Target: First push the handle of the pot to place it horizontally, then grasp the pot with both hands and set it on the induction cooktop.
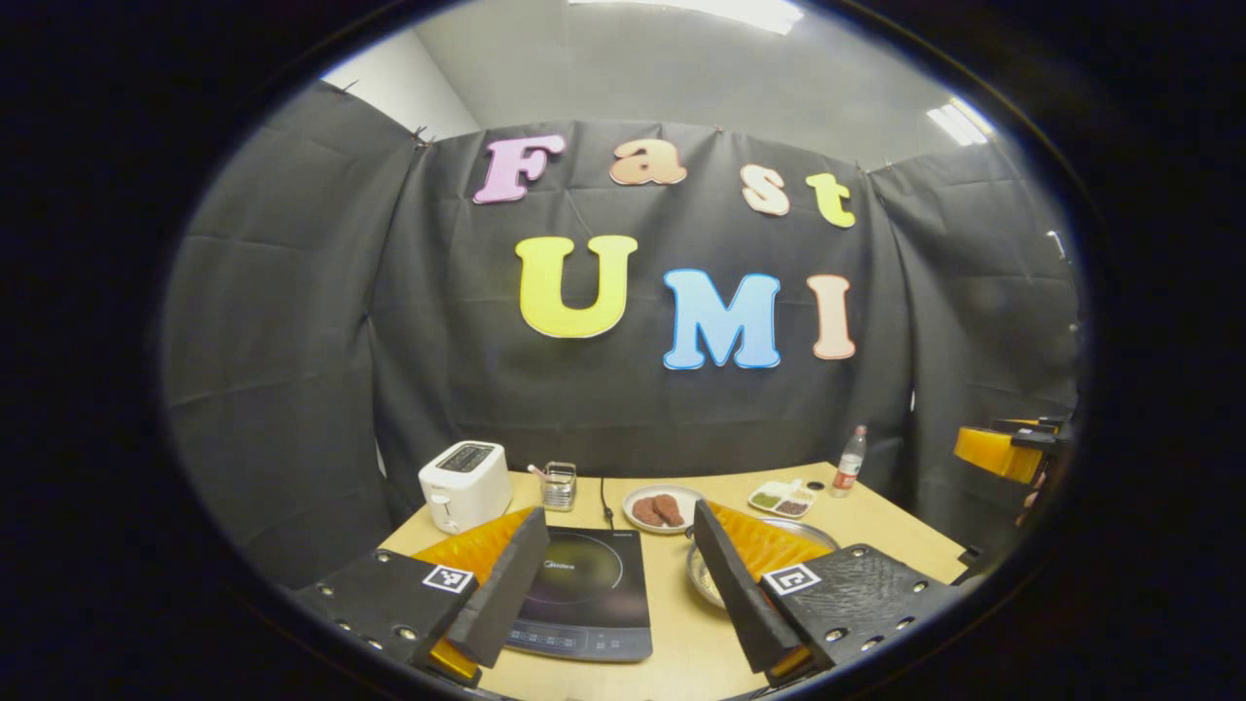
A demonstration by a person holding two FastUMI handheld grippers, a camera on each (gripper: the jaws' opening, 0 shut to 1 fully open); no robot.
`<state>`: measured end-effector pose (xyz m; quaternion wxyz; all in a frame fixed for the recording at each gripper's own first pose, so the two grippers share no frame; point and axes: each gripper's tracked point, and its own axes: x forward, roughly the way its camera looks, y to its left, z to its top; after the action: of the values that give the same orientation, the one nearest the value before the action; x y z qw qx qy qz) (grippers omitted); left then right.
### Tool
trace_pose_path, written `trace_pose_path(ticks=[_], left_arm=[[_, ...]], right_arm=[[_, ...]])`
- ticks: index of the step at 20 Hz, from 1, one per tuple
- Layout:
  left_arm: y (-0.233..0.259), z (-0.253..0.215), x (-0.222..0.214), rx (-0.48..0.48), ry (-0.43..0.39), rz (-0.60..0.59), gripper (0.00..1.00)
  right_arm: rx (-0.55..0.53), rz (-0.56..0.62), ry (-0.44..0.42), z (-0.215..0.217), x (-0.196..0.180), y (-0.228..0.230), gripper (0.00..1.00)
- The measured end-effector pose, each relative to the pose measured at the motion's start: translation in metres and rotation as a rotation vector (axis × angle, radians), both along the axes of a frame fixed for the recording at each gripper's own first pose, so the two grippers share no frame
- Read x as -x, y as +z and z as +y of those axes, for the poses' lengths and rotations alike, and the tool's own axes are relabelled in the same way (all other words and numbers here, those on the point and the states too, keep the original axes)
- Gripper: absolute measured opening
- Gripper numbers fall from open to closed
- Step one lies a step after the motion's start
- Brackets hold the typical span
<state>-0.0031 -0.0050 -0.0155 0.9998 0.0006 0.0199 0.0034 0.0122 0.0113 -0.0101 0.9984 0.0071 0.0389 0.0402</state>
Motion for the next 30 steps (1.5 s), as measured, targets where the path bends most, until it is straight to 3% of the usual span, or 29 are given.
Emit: trace_pose_path(ticks=[9,15,17,19,22,23,24,26,27,29,30], left_arm=[[-0.015,0.006,-0.003,0.009,-0.002,0.021,0.92],[-0.028,0.024,-0.001,0.017,0.022,0.036,0.89],[-0.032,0.032,0.001,0.019,0.034,0.045,0.89],[-0.039,0.039,0.002,0.021,0.046,0.055,0.89],[-0.05,0.047,0.006,0.037,0.059,0.073,0.89],[-0.053,0.049,0.008,0.038,0.062,0.079,0.92],[-0.056,0.051,0.01,0.033,0.068,0.086,0.92],[-0.058,0.055,0.011,0.003,0.075,0.087,0.92],[-0.059,0.054,0.014,0.001,0.074,0.085,0.89],[-0.061,0.053,0.016,0.021,0.064,0.085,0.92],[-0.063,0.054,0.017,0.025,0.065,0.087,0.92]], right_arm=[[0.047,0.063,0.046,0.017,-0.016,-0.009,0.97],[0.041,0.155,0.09,0.036,-0.029,-0.028,0.97],[0.046,0.196,0.106,0.041,-0.033,-0.04,0.94],[0.066,0.245,0.116,0.047,-0.037,-0.054,0.83],[0.076,0.32,0.13,0.054,-0.04,-0.073,0.8],[0.08,0.351,0.137,0.056,-0.04,-0.08,0.64],[0.085,0.375,0.135,0.057,-0.04,-0.088,0.6],[0.106,0.423,0.133,0.058,-0.042,-0.102,0.4],[0.108,0.446,0.136,0.059,-0.044,-0.106,0.23],[0.097,0.505,0.167,0.066,-0.042,-0.119,0.09],[0.093,0.539,0.176,0.068,-0.042,-0.127,0.09]])
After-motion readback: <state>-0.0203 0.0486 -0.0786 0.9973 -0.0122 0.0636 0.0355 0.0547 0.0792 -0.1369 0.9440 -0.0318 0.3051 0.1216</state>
